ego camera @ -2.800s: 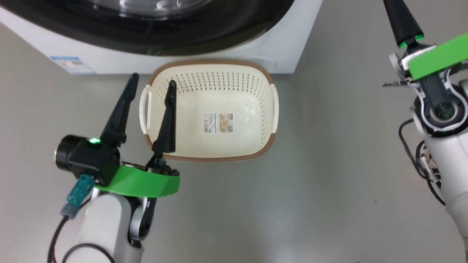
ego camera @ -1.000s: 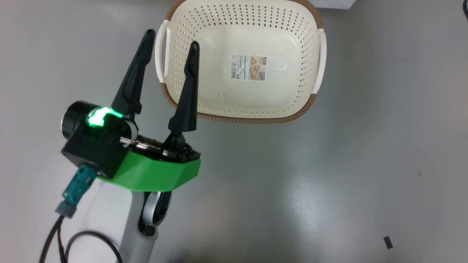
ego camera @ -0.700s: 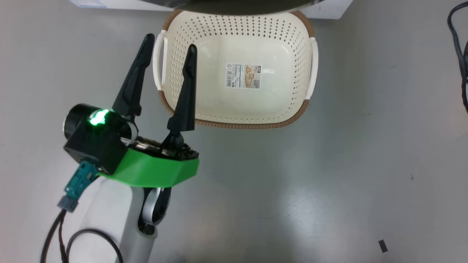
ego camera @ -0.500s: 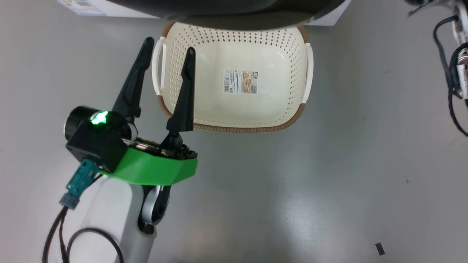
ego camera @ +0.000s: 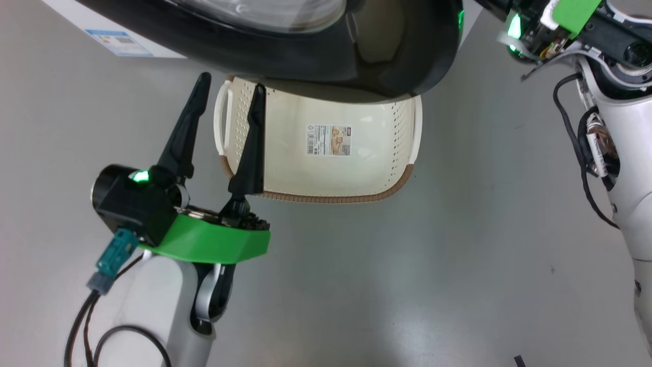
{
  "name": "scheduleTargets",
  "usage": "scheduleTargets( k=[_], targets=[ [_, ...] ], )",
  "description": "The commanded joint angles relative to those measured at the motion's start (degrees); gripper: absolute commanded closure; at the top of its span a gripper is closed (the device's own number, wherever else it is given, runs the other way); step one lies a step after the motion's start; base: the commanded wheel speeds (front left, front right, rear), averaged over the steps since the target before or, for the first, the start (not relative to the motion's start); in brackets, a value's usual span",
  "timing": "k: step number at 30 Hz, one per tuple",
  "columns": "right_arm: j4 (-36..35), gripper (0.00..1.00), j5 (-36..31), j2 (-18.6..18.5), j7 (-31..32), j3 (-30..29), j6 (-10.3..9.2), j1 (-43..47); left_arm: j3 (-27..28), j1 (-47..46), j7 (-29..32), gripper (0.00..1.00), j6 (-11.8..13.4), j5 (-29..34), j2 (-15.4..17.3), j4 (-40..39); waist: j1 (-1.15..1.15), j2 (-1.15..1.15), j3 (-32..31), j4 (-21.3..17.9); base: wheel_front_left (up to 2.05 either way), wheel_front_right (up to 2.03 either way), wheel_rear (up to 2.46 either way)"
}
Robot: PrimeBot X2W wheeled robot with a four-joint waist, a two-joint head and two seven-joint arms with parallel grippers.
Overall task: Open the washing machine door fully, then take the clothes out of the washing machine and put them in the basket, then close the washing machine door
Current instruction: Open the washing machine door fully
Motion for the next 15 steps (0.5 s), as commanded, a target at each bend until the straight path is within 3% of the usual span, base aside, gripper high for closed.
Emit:
scheduleTargets(
  k=[1,10,11,12,13,15],
  targets=[
    [-1.9,1.00,0.3,1.6,0.5,0.1,0.44,1.6,1.9,1.7,-0.3,0.00,-0.5,0.0,1.1,-1.1,0.00,0.00,-1.2,-0.2,0.00,0.00,0.00],
    [-1.8,1.00,-0.6,2.5,1.5,-0.2,0.44,3.6,3.1,2.8,-0.3,0.00,-0.6,0.4,1.1,-1.3,0.00,0.00,-2.1,-0.6,0.00,0.00,0.00],
    [-1.9,0.88,-1.1,2.6,1.0,-0.4,0.44,3.6,3.2,2.8,-0.3,0.00,-0.6,0.4,1.1,-1.3,0.00,0.00,-2.0,-0.7,0.00,0.00,0.00],
    [-2.2,0.50,-1.8,2.6,0.3,-0.4,0.44,3.6,3.3,2.8,-0.3,0.00,-0.6,0.4,1.1,-1.3,0.00,0.00,-2.0,-0.8,0.00,0.00,0.00],
    [-2.5,0.03,-2.8,2.5,-0.7,-0.3,0.44,3.7,3.4,2.8,-0.3,0.00,-0.6,0.4,1.1,-1.3,0.00,0.00,-1.9,-0.8,0.00,0.00,0.00],
    [-3.2,0.00,-5.3,2.2,-3.6,-0.1,0.44,3.9,3.6,2.7,-0.3,0.00,-0.6,0.4,1.1,-1.2,0.00,0.00,-1.9,-1.0,0.00,0.00,0.00]
  ],
)
